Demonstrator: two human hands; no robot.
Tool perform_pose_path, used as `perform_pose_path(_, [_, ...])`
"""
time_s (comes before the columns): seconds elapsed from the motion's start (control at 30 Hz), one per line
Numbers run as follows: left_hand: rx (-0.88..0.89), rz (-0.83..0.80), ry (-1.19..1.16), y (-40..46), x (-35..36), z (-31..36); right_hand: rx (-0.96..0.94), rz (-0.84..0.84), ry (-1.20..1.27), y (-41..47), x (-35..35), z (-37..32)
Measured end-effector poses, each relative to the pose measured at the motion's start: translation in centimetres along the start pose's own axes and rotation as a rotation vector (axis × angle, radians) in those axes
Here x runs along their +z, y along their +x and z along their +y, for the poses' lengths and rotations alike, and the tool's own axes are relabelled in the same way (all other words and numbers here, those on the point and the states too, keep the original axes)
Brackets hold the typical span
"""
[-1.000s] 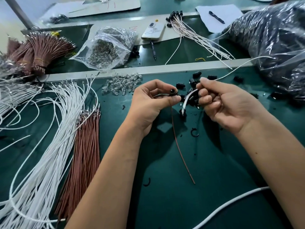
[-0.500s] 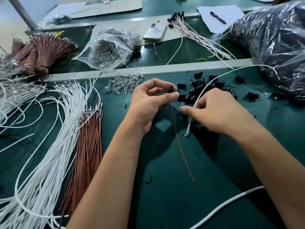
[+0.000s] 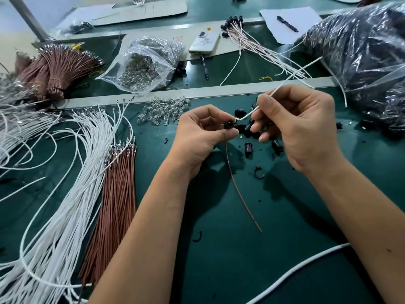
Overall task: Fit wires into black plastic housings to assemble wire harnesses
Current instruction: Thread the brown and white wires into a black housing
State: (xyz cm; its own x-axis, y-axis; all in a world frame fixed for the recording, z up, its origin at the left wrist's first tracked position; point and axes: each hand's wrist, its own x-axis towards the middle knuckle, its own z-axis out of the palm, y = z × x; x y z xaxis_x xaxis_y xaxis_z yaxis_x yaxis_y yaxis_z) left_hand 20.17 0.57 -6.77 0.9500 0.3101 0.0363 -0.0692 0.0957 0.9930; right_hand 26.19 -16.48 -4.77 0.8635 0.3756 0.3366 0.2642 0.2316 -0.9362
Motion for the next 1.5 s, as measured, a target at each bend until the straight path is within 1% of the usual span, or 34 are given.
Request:
perform_pose_path(0.13, [0.002, 0.005, 0.017, 0.0, 0.1, 0.0, -0.019, 0.009, -0.044, -0.1, 0.2, 0.0])
perform_pose_path(0.27, [0.018, -0.012, 0.053, -0.2, 0.2, 0.1, 0.012, 0.013, -0.025, -0.1, 0.3, 0.1])
perform_pose_path(0.43, [0.011, -0.071, 0.082, -0.3, 0.5, 0.2, 0.056, 0.046, -0.023, -0.1, 0.5, 0.3])
perform_pose_path(0.57, [0.009, -0.069, 0.090, -0.4, 0.6, 0.2, 0.092, 0.076, -0.009, 0.0, 0.4, 0.5])
perform_pose_path(0.83, [0.000, -0.083, 0.076, -0.4, 0.6, 0.3, 0.148, 0.100, 0.142, 0.0, 0.4, 0.3])
perform_pose_path(0.93, [0.005, -0.086, 0.068, -0.4, 0.5, 0.2, 0.149, 0.090, 0.096, -0.1, 0.6, 0.6])
perform_pose_path(1.13, [0.015, -0.089, 0.060, -0.4, 0.5, 0.2, 0.092, 0.110, 0.017, -0.2, 0.7, 0.9])
perform_pose_path(1.33, [0.019, -0.086, 0.055, -0.3, 0.4, 0.1, 0.076, 0.086, -0.050, -0.1, 0.4, 1.1])
perform_pose_path(1.5, [0.032, -0.082, 0.088, -0.2, 0.3, -0.1, 0.035, 0.080, -0.158, -0.1, 0.3, 1.4])
